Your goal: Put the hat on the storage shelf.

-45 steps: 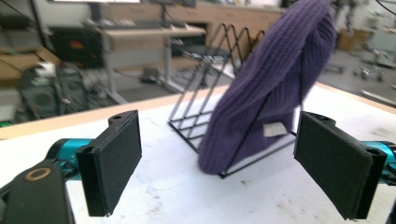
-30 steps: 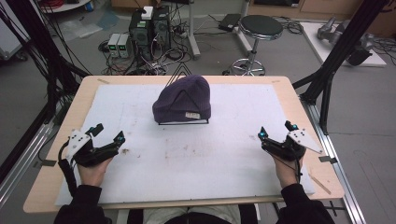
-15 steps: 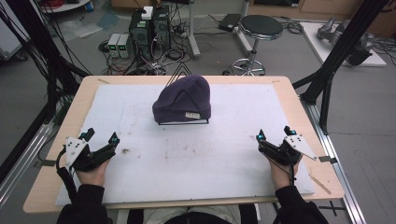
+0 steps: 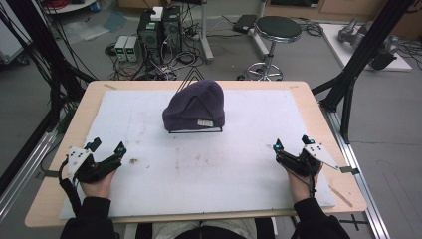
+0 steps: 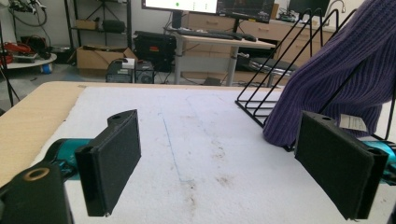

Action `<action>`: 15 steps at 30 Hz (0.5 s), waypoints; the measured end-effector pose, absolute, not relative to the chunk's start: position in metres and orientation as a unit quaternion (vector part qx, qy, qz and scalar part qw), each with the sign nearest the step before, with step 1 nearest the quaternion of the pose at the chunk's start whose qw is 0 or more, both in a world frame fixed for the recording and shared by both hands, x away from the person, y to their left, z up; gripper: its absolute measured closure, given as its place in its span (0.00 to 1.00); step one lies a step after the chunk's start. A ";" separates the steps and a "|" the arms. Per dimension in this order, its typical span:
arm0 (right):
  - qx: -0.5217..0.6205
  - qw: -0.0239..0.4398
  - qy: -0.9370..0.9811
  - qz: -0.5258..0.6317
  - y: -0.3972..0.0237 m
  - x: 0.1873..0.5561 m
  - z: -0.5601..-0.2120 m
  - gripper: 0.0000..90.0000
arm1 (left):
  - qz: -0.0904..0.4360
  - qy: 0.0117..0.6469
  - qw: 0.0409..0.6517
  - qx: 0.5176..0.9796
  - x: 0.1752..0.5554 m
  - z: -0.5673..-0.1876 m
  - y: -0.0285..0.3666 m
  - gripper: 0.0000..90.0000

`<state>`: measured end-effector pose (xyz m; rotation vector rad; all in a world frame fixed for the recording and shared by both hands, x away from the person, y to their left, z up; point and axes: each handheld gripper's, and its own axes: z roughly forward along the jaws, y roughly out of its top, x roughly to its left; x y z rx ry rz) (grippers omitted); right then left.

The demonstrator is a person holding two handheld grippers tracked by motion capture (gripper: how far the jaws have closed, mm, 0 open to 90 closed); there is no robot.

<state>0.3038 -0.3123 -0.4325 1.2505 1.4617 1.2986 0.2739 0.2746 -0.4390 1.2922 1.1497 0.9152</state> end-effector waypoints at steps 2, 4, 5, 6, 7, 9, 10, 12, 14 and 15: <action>0.495 0.397 0.578 0.513 -0.313 0.304 -0.433 0.05 | 0.386 0.486 0.561 0.548 0.274 -0.439 0.274 0.17; 0.495 0.396 0.580 0.512 -0.313 0.304 -0.433 0.05 | 0.386 0.484 0.562 0.549 0.273 -0.439 0.274 0.17; 0.495 0.395 0.581 0.512 -0.313 0.304 -0.433 0.05 | 0.385 0.483 0.562 0.549 0.273 -0.439 0.274 0.17; 0.495 0.396 0.582 0.510 -0.313 0.304 -0.433 0.05 | 0.384 0.483 0.562 0.551 0.273 -0.439 0.274 0.17; 0.495 0.395 0.582 0.510 -0.314 0.305 -0.433 0.05 | 0.383 0.483 0.562 0.551 0.273 -0.439 0.274 0.17; 0.497 0.392 0.584 0.508 -0.314 0.305 -0.434 0.05 | 0.380 0.483 0.562 0.553 0.274 -0.439 0.274 0.17; 0.498 0.391 0.584 0.508 -0.314 0.305 -0.434 0.05 | 0.380 0.483 0.563 0.553 0.274 -0.440 0.274 0.17; 0.502 0.387 0.584 0.507 -0.314 0.305 -0.435 0.05 | 0.379 0.481 0.564 0.555 0.274 -0.440 0.273 0.17; 0.504 0.385 0.585 0.506 -0.315 0.306 -0.435 0.05 | 0.378 0.480 0.563 0.557 0.274 -0.440 0.273 0.17; 0.505 0.384 0.585 0.506 -0.315 0.306 -0.435 0.05 | 0.377 0.480 0.563 0.557 0.274 -0.440 0.273 0.17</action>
